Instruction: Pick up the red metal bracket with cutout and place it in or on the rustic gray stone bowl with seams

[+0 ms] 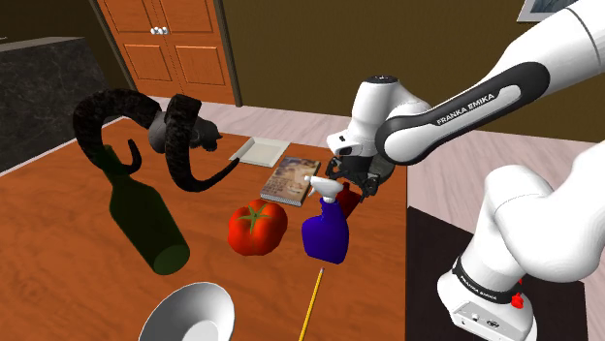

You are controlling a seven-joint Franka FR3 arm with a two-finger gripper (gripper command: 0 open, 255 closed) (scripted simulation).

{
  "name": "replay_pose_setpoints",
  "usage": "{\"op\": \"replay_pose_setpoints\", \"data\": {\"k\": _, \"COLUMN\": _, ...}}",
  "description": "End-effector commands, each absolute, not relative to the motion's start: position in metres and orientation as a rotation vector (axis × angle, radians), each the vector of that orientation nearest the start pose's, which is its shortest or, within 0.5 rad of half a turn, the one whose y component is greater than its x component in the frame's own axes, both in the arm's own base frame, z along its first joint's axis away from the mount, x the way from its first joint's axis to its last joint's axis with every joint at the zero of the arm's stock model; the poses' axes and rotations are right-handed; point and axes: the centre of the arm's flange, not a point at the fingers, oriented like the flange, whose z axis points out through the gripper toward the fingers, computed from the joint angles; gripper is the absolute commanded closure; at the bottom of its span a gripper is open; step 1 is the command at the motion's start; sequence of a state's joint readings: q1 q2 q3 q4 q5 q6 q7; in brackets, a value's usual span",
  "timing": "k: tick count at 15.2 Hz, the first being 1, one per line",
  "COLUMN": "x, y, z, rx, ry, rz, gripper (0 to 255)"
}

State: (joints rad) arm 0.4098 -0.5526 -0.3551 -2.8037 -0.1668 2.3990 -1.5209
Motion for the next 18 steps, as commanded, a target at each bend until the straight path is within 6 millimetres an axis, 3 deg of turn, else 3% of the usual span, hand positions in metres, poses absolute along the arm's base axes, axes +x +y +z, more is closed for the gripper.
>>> {"op": "replay_pose_setpoints", "data": {"k": 1, "x": 0.357, "y": 0.03, "z": 0.364, "rx": 2.01, "ry": 2.357, "rz": 0.216, "gripper": 255}}
{"op": "replay_pose_setpoints", "data": {"k": 10, "x": 0.357, "y": 0.03, "z": 0.364, "rx": 2.01, "ry": 2.357, "rz": 0.216, "gripper": 255}}
{"op": "replay_pose_setpoints", "data": {"k": 18, "x": 0.357, "y": 0.03, "z": 0.406, "rx": 2.01, "ry": 2.357, "rz": 0.216, "gripper": 255}}
